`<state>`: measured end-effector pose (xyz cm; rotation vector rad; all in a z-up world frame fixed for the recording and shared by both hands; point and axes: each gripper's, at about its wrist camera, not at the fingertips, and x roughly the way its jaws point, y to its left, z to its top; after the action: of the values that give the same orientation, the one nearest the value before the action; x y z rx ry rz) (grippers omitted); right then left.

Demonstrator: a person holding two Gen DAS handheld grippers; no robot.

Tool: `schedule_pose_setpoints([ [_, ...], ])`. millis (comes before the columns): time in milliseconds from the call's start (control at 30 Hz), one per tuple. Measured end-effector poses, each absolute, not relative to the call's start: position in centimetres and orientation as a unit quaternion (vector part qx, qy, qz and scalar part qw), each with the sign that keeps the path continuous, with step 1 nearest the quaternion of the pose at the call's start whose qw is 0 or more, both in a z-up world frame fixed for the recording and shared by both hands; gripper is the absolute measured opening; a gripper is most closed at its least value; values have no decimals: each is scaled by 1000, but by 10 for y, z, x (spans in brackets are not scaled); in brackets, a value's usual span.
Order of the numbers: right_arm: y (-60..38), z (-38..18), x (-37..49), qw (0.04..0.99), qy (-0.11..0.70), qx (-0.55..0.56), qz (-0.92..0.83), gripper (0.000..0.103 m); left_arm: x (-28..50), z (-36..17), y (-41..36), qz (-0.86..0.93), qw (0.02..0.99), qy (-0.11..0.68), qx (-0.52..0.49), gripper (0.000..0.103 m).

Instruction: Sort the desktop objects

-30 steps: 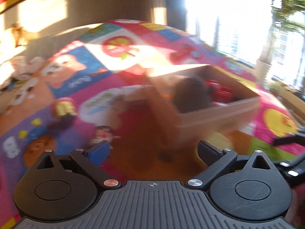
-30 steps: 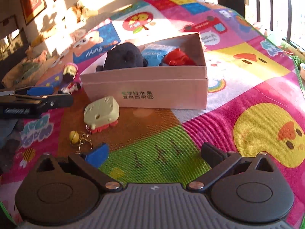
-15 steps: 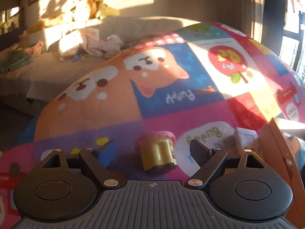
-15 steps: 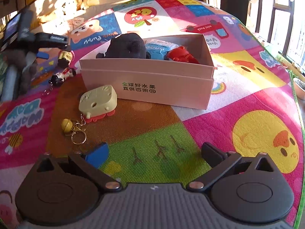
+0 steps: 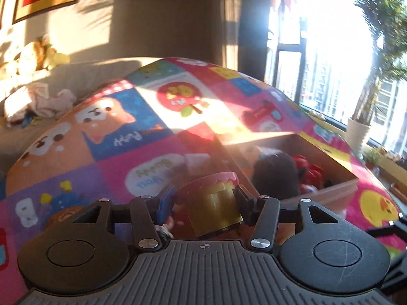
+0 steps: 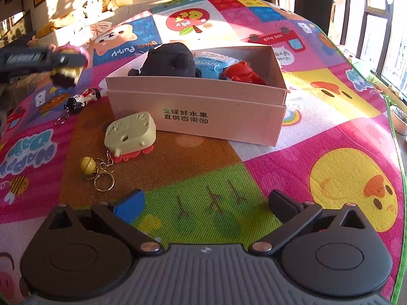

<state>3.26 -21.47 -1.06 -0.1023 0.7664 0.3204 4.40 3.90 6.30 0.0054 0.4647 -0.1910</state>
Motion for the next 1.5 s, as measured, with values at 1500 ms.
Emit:
schedule_pose_setpoints([
  [1500, -217, -10, 33, 914, 371, -48, 158, 103, 210, 22, 41, -107, 927, 349, 82, 62],
])
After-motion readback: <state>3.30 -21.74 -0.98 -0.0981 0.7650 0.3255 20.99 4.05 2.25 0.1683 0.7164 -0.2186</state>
